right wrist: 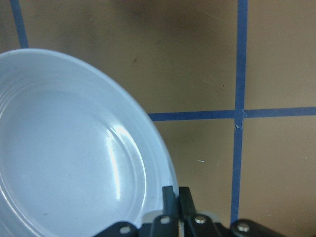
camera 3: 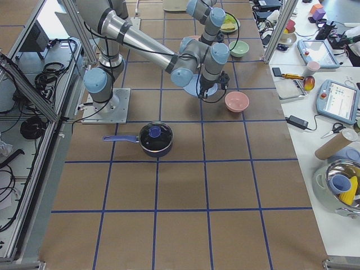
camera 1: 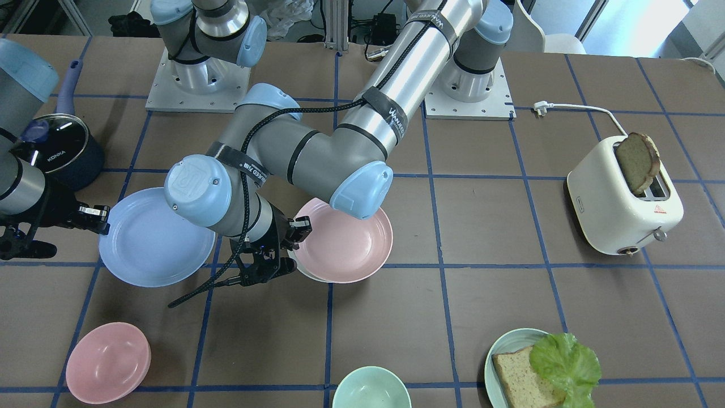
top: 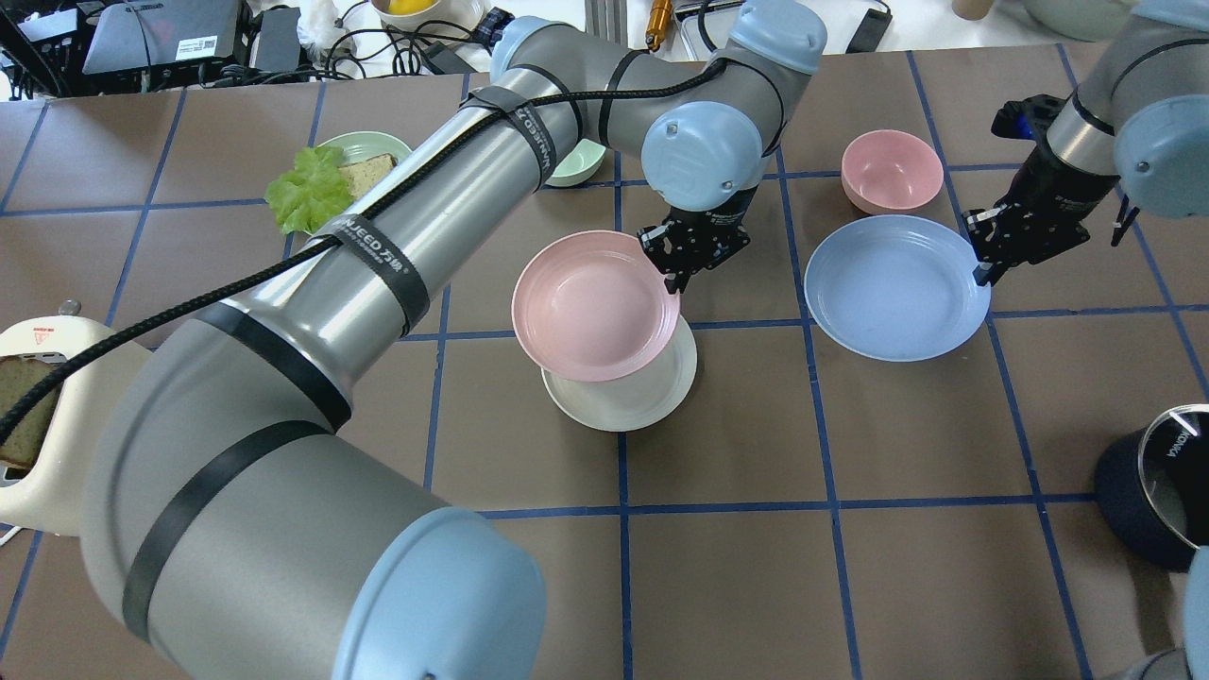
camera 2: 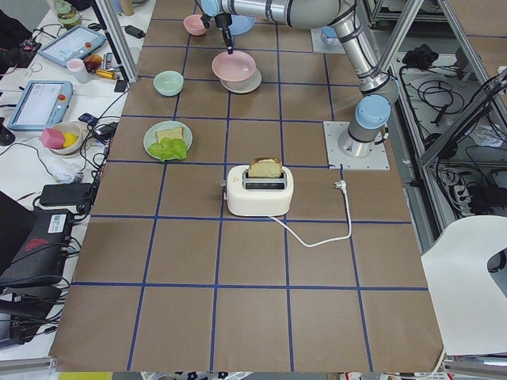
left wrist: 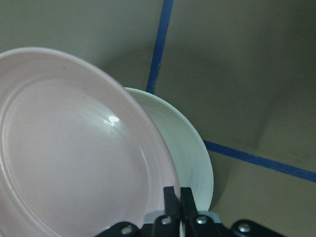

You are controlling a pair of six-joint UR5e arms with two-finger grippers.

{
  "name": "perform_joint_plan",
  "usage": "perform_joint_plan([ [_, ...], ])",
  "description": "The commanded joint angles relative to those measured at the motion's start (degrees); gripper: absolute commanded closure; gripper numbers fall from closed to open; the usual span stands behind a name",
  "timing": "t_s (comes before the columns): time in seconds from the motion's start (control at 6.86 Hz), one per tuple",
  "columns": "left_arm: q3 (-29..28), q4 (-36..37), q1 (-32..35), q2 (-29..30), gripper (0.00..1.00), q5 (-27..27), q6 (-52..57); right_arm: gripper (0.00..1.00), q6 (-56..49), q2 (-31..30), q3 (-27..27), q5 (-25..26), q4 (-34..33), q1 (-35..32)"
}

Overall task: Stack three plates with pink and blue
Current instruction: 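Lift the pink plate with the left gripper and carry it over the cream plate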

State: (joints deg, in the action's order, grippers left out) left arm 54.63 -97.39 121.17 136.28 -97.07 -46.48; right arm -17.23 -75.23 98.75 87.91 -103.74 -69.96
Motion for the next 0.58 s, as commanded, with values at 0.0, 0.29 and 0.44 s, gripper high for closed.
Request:
perform_joint_plan([
  [0.0,-0.84,-2.27,0.47,1.7,1.0,0.29,-0.71,1.0,0.09,0.0,-0.05,0.42,0.64,0.0],
  [0.29,-1.19,-2.8,0.65,2.67,1.0,1.52,-2.3,1.0,0.0,0.0,0.04,0.42,0.82,0.0],
  [0.44,-1.98,-2.54,0.65,3.28,1.0,1.53,-2.3,1.0,0.0,0.0,0.04,0.42,0.82,0.0],
])
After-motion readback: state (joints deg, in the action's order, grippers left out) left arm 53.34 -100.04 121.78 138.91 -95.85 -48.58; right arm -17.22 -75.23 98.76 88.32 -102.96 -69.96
